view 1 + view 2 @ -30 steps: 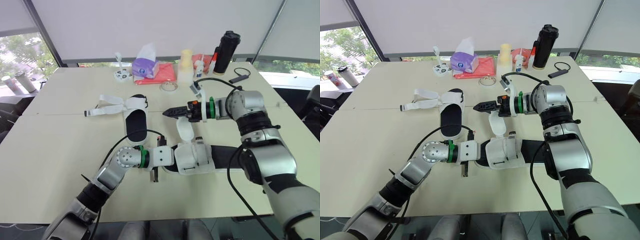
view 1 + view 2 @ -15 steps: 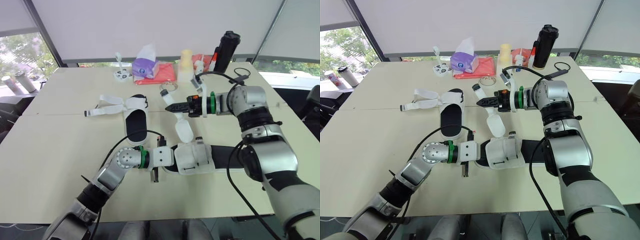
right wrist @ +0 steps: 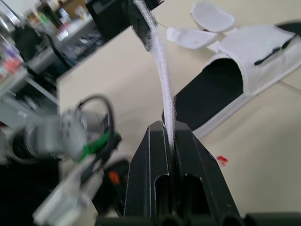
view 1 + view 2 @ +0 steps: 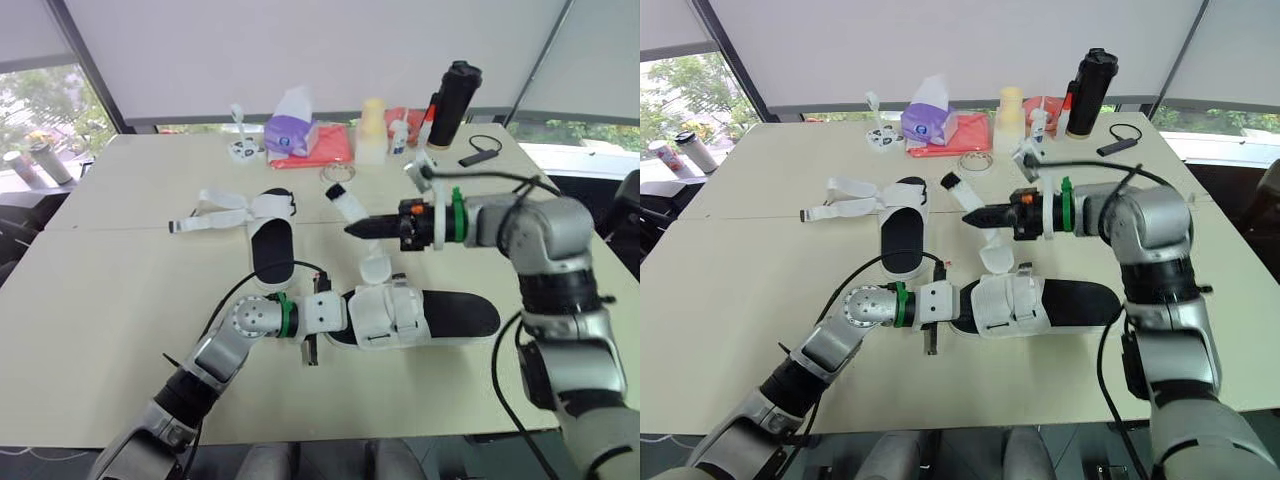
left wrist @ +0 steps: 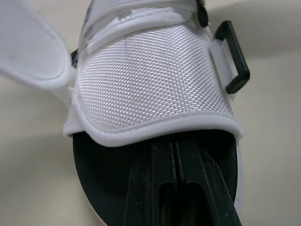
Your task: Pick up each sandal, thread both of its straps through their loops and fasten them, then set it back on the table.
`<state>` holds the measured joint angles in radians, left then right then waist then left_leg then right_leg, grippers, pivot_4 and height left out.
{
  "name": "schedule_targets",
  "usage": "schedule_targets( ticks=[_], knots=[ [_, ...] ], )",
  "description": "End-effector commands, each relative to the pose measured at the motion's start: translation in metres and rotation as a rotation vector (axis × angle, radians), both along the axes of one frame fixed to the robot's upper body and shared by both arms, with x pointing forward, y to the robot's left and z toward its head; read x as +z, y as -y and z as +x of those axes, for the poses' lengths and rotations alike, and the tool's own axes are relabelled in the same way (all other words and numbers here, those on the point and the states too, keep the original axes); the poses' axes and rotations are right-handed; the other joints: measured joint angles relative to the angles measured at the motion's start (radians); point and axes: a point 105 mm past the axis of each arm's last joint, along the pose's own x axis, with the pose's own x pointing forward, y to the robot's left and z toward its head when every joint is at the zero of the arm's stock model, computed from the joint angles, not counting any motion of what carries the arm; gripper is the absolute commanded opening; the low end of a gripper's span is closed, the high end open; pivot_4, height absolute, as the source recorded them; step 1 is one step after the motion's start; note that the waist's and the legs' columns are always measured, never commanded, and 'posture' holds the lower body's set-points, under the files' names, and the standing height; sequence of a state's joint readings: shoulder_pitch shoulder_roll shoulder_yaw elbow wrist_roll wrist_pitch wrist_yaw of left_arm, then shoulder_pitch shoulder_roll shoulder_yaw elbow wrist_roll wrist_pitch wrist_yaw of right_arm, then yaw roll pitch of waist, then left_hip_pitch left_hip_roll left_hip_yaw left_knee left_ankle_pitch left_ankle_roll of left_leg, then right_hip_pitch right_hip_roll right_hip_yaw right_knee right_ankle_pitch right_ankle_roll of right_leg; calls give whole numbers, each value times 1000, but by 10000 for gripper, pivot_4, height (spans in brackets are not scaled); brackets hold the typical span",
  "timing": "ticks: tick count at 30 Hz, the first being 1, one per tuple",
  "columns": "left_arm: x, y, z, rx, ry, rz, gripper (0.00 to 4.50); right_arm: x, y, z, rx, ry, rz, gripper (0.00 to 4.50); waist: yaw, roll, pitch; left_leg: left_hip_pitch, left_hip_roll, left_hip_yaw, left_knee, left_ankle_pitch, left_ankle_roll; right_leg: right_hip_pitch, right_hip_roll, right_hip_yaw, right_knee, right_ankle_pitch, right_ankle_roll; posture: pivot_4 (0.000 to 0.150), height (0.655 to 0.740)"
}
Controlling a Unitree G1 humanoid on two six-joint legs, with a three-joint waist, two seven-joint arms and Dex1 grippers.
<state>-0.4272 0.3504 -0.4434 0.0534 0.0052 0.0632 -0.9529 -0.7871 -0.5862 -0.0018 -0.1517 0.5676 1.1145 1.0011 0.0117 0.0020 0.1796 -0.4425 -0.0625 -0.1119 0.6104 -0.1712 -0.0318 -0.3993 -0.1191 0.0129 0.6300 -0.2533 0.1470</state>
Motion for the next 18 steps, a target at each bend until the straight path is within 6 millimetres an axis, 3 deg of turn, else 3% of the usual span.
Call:
schedule_targets(
  ticks=[1, 5, 9, 18],
  knots=[
    [-28, -7, -6, 38, -178, 17, 0, 8, -4, -24, 37, 292, -82, 287, 1, 0, 0, 0, 0, 0, 0, 0, 0, 0, 0, 0, 0, 0, 0, 1500, 7296],
    [-28, -8, -8, 24, -225, 1, 0, -5, -5, -37, 51, 441, -121, 287, -2, -1, 0, 0, 1, 1, 0, 0, 0, 1, 0, 0, -1, -1, -2, 1500, 7296],
    [-36, -13, -14, -6, -256, 34, 0, -23, -11, -64, 183, 645, -175, 287, -1, -1, 0, 1, 1, 1, 0, 0, 0, 2, 0, 0, -2, -2, -2, 1500, 7296],
    [-35, -18, -18, -27, -258, 56, 0, -53, -10, -86, 374, 898, -255, 287, 0, -1, 0, 1, 2, 1, -2, -1, -1, 2, 0, 0, -3, -2, -2, 1500, 7296]
  ],
)
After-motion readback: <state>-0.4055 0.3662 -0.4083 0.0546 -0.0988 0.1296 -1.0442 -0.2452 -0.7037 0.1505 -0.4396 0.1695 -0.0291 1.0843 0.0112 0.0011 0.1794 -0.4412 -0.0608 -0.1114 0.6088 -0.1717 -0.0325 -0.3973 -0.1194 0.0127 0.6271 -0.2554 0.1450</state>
